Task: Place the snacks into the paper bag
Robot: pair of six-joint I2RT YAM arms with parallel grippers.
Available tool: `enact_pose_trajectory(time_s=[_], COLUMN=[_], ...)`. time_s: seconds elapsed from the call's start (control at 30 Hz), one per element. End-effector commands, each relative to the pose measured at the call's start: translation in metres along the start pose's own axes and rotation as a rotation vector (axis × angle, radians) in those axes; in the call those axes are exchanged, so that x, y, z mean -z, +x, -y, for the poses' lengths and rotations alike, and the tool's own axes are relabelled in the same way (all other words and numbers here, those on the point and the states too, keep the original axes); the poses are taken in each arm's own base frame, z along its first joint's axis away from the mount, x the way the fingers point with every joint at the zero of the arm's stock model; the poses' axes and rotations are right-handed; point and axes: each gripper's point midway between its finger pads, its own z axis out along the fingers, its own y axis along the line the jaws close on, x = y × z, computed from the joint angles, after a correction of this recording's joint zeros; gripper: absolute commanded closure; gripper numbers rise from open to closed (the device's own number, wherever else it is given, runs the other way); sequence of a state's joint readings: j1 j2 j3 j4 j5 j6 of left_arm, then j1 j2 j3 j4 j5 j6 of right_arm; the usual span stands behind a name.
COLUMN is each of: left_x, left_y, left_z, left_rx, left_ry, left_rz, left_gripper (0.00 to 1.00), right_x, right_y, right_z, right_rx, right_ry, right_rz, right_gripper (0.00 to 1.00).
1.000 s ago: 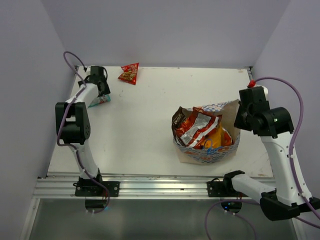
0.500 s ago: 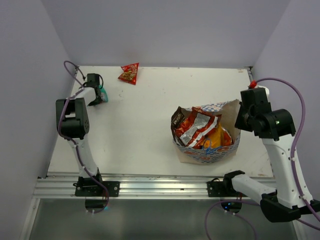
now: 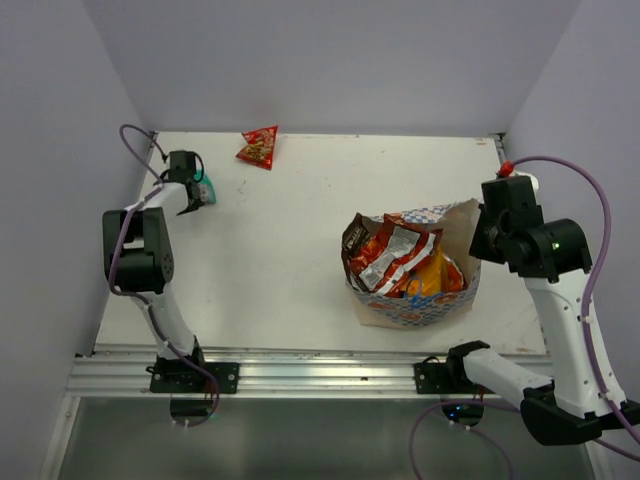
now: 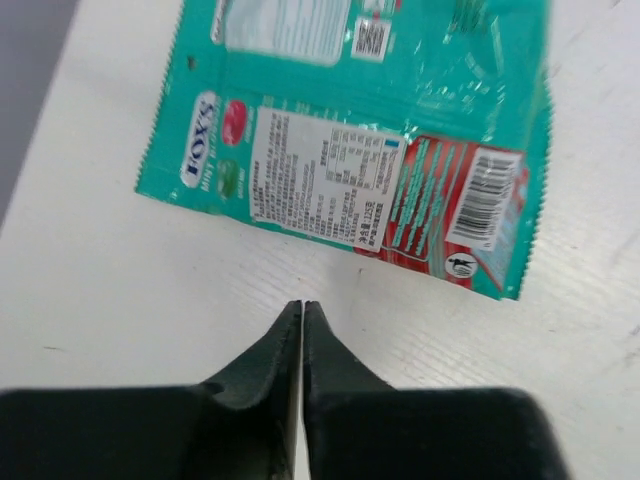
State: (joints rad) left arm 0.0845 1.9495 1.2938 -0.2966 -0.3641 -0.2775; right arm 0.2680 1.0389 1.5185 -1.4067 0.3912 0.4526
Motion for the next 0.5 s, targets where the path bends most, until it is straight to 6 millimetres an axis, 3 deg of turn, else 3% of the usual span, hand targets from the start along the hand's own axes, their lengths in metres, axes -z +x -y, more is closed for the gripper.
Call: enact_pose_trajectory(time_s=[0.0, 0.07, 0.1, 0.13, 0.23, 0.27, 0.3, 0.37, 0.4, 0.47], left_x=[0.049, 0.055, 0.052, 0.051, 0.036, 0.035, 0.013, -0.001, -0.023, -0.036], left_y=[-0.069, -0.087, -0.089, -0.093, -0.102, -0.116, -0.1, -0.102, -0.085, -0.081], left_z=[-0.003, -0.002, 0.001, 0.004, 0.013, 0.016, 0.019, 0.025, 0.029, 0.033], left_rx=[0.107, 0.127, 0.125, 0.123, 0.111, 0.115, 0.092, 0.082, 0.063, 0.053], left_ry=[0.037, 0.043, 0.054, 0.063, 0.071, 0.076, 0.051, 0.045, 0.028, 0.019], left_rz=[0.212, 0.245, 0.246, 0.25, 0.255, 0.272, 0.208, 0.175, 0.122, 0.078], left_gripper=[0.91, 0.54, 0.14, 0.01, 0.0, 0.0, 0.0, 0.0, 0.0, 0.0], right_x=[0.019, 0.019, 0.019, 0.018, 0.019, 0.02, 0.021, 0.023, 0.025, 0.026], right_y=[0.028, 0.028, 0.027, 0.026, 0.025, 0.026, 0.026, 0.025, 0.023, 0.021], right_z=[0.017, 0.017, 0.017, 0.017, 0.018, 0.019, 0.019, 0.019, 0.018, 0.016], right_rx=[0.027, 0.031, 0.031, 0.033, 0.04, 0.042, 0.042, 0.048, 0.045, 0.04], right_ry=[0.017, 0.022, 0.02, 0.023, 0.028, 0.031, 0.031, 0.027, 0.018, 0.01], right_rz=[-0.092, -0.095, -0.093, -0.095, -0.098, -0.1, -0.1, -0.101, -0.092, -0.09], right_gripper=[1.0, 1.0, 1.0, 0.99, 0.99, 0.99, 0.99, 0.99, 1.0, 1.0])
